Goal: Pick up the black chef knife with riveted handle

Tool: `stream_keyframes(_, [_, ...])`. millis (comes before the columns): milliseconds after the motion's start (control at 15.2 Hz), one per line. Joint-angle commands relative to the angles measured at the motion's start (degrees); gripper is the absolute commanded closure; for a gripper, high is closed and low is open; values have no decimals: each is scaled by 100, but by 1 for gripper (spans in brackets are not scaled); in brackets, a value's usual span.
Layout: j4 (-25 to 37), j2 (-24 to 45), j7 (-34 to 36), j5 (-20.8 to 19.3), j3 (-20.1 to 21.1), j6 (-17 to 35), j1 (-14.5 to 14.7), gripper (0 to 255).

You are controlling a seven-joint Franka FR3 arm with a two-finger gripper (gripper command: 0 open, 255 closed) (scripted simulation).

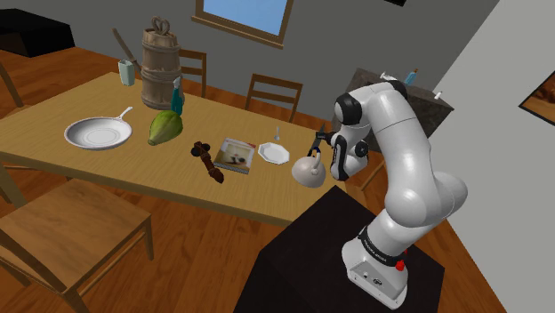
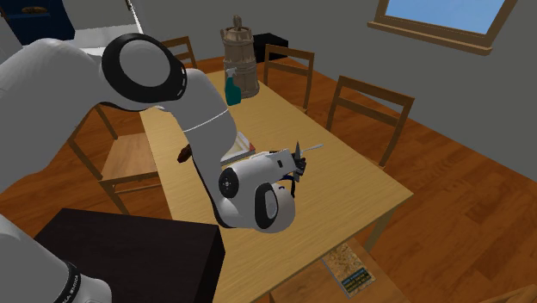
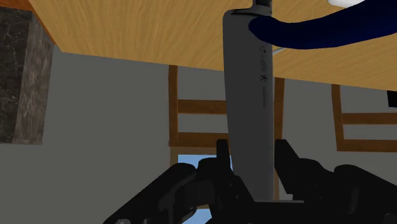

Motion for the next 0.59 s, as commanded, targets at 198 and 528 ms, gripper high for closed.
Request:
stream_keyframes(198, [-173,-249,30,-133,-99,-62,61,255])
stream_keyframes(528, [-412,-658,79,-357,-261,-196,164,255])
